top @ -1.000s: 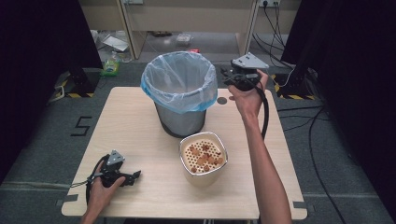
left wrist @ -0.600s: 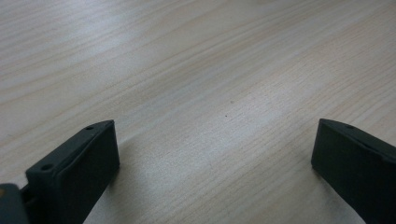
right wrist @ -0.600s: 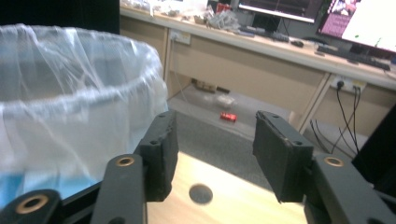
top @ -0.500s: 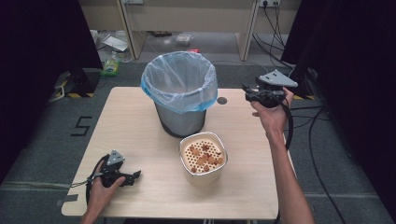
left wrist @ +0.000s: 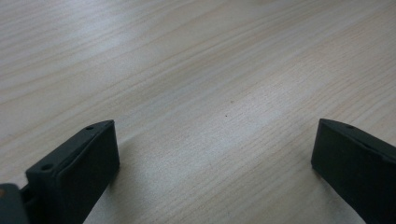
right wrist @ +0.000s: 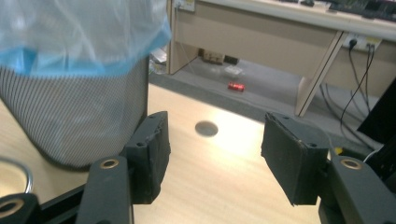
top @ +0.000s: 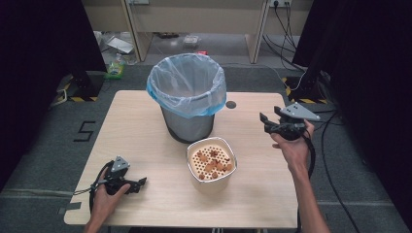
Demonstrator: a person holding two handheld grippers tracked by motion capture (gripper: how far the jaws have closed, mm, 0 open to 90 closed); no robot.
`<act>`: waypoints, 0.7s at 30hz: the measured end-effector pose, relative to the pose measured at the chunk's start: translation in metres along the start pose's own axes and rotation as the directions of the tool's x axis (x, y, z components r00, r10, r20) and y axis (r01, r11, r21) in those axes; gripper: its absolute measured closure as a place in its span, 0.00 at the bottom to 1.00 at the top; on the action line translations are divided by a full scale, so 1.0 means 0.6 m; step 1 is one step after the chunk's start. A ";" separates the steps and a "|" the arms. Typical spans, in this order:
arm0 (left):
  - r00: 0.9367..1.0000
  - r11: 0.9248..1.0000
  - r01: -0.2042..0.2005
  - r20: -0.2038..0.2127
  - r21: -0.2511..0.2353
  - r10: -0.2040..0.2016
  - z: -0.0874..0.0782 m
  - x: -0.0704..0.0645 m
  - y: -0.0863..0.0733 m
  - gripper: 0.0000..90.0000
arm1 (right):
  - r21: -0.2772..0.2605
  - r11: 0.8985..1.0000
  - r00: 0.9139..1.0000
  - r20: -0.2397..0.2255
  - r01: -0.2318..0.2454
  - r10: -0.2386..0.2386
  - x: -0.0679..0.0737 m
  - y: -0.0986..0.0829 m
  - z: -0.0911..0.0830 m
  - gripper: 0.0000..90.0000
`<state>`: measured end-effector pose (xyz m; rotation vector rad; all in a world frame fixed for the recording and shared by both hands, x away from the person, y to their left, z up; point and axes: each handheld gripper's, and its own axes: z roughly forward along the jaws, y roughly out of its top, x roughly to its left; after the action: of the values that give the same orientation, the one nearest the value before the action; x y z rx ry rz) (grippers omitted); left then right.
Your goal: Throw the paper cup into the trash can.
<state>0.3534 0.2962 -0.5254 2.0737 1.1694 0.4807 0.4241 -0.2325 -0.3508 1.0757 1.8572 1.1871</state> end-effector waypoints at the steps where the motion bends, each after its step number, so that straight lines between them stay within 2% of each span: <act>1: 1.000 1.000 0.000 0.000 0.000 0.000 0.000 0.000 0.000 0.00 | 0.005 1.000 1.000 0.000 -0.003 0.003 0.001 -0.008 -0.001 0.46; 3: 1.000 1.000 0.000 0.000 -0.001 0.000 0.000 0.000 0.000 0.00 | 0.033 0.999 1.000 0.003 -0.004 0.004 0.005 -0.040 -0.002 0.45; 4: 1.000 1.000 0.000 -0.001 -0.001 0.000 0.000 0.000 0.000 0.00 | 0.033 0.999 1.000 0.003 -0.004 0.004 0.005 -0.040 -0.002 0.45; 8: 1.000 1.000 0.000 -0.001 -0.001 0.000 0.000 0.000 0.000 0.00 | 0.077 0.997 1.000 0.002 -0.002 0.001 0.018 -0.088 0.000 0.44; 12: 1.000 1.000 0.000 0.000 -0.002 0.000 0.000 0.000 0.000 0.00 | 0.097 0.995 1.000 0.003 -0.009 0.009 0.034 -0.132 -0.001 0.45; 14: 1.000 1.000 0.001 -0.001 -0.002 -0.001 0.000 -0.001 0.000 0.00 | 0.150 0.989 1.000 -0.016 0.010 -0.007 0.041 -0.146 0.003 0.44; 16: 1.000 1.000 0.001 0.000 -0.001 -0.001 0.000 0.000 0.000 0.00 | 0.146 0.989 1.000 -0.018 -0.001 0.004 0.048 -0.159 0.002 0.44; 17: 1.000 1.000 0.001 0.000 -0.002 -0.001 0.000 0.000 0.000 0.00 | 0.164 0.986 0.999 -0.035 0.002 0.004 0.053 -0.168 0.004 0.43; 19: 1.000 1.000 0.000 -0.001 -0.002 0.000 0.000 0.000 0.000 0.00 | 0.188 0.982 0.999 -0.038 0.003 0.004 0.059 -0.181 0.006 0.43; 21: 1.000 1.000 0.000 0.000 -0.002 0.000 0.000 0.000 0.000 0.00 | 0.211 0.977 0.998 -0.051 -0.015 0.027 0.062 -0.196 0.007 0.43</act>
<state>0.3534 0.2962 -0.5256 2.0717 1.1688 0.4819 0.3786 -0.2262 -0.4652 1.1911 2.0538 1.0568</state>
